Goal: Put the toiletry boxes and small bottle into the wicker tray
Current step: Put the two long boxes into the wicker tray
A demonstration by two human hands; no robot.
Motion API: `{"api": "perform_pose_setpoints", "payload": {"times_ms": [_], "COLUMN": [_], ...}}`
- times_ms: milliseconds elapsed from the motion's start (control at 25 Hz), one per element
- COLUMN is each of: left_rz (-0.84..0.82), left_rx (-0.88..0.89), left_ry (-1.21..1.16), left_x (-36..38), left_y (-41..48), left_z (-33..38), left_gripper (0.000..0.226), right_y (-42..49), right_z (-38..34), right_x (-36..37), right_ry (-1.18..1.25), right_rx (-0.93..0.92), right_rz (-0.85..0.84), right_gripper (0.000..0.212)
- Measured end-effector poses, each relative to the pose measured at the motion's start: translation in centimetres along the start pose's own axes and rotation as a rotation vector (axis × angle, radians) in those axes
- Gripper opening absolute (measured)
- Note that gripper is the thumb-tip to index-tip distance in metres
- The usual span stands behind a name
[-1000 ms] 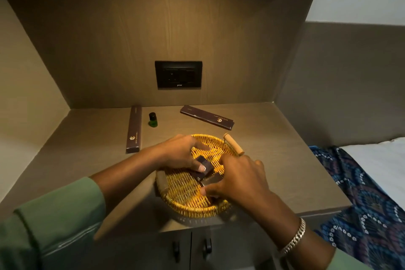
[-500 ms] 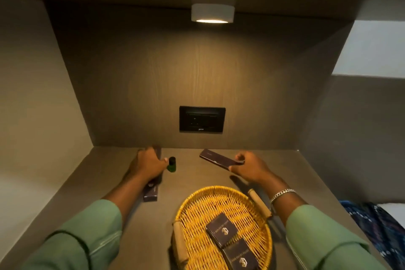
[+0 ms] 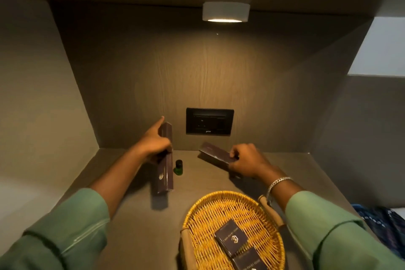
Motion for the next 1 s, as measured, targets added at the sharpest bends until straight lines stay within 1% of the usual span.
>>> {"api": "perform_pose_setpoints", "payload": {"times_ms": [80,160,240,280,360,440,520,680,840,920,1000], "left_rz": [0.049,0.047,0.026,0.020,0.003,-0.002,-0.009,0.036,0.015,-0.008,0.020], "left_rx": [0.051,0.083,0.116,0.129,0.145,0.114,0.089,0.056,0.078,0.064,0.053], "left_ry": [-0.049,-0.082,-0.012,0.073,0.262,0.355,0.424,0.560,0.606,0.599,0.518], "left_x": [-0.8,0.4,3.0,4.5,7.2,8.8,9.9,9.6,9.2,8.8,7.7], "left_y": [-1.2,-3.4,-6.2,-7.7,-10.2,-11.7,-12.4,-12.8,-13.3,-13.0,-12.3], "left_z": [2.4,3.5,3.5,3.1,2.0,0.5,-0.8,-1.7,-2.0,-2.1,-1.8], "left_gripper": [0.092,0.079,0.071,0.071,0.076,0.085,0.088,0.095,0.094,0.088,0.074], "right_y": [-0.9,-2.6,-4.6,-5.7,-7.7,-9.2,-10.4,-12.0,-13.1,-13.4,-13.9], "right_z": [-1.7,-3.0,-3.8,-4.0,-3.8,-3.4,-3.0,-3.6,-3.8,-3.8,-4.1], "right_x": [-2.5,-4.4,-5.1,-5.0,-4.5,-3.6,-2.4,0.1,1.9,1.9,1.5], "right_ry": [0.047,0.105,0.138,0.124,0.064,0.015,-0.025,-0.198,-0.273,-0.303,-0.331], "right_rx": [-0.072,-0.122,-0.131,-0.122,-0.089,-0.045,-0.010,-0.017,-0.014,-0.004,-0.005], "right_rz": [0.070,0.119,0.114,0.100,0.067,0.014,-0.038,-0.087,-0.122,-0.121,-0.109], "right_gripper": [0.030,0.045,0.059,0.065,0.074,0.079,0.077,0.062,0.051,0.044,0.036]}}
Point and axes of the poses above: each hand's wrist, its own y-axis towards the middle knuckle, its own x-axis out of the palm, z = x × y, the point moved 9 cm from there along y, towards the middle knuckle, and after that the axes turned 4 degrees about x, right-handed, at the moved point
